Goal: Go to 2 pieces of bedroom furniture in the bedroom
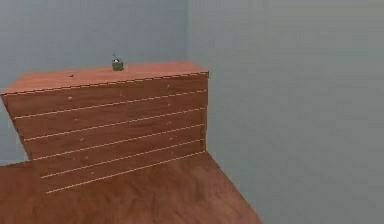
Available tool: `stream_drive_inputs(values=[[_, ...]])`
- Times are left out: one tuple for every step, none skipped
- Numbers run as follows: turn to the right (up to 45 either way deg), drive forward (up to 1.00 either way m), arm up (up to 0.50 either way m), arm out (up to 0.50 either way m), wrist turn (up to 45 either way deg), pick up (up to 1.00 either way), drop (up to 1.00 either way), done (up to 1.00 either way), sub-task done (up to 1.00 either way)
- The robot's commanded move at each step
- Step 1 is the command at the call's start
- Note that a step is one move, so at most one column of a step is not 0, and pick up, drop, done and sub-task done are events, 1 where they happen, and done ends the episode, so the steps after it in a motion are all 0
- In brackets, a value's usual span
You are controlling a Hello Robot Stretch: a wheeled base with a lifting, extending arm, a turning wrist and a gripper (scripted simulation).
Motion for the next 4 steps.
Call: stream_drive_inputs(values=[[-45.0, 0.0, 0.0, 0.0, 0.0, 0.0, 0.0, 0.0, 0.0], [-6.0, 0.0, 0.0, 0.0, 0.0, 0.0, 0.0, 0.0, 0.0], [0.0, 0.55, 0.0, 0.0, 0.0, 0.0, 0.0, 0.0, 0.0], [-45.0, 0.0, 0.0, 0.0, 0.0, 0.0, 0.0, 0.0, 0.0]])
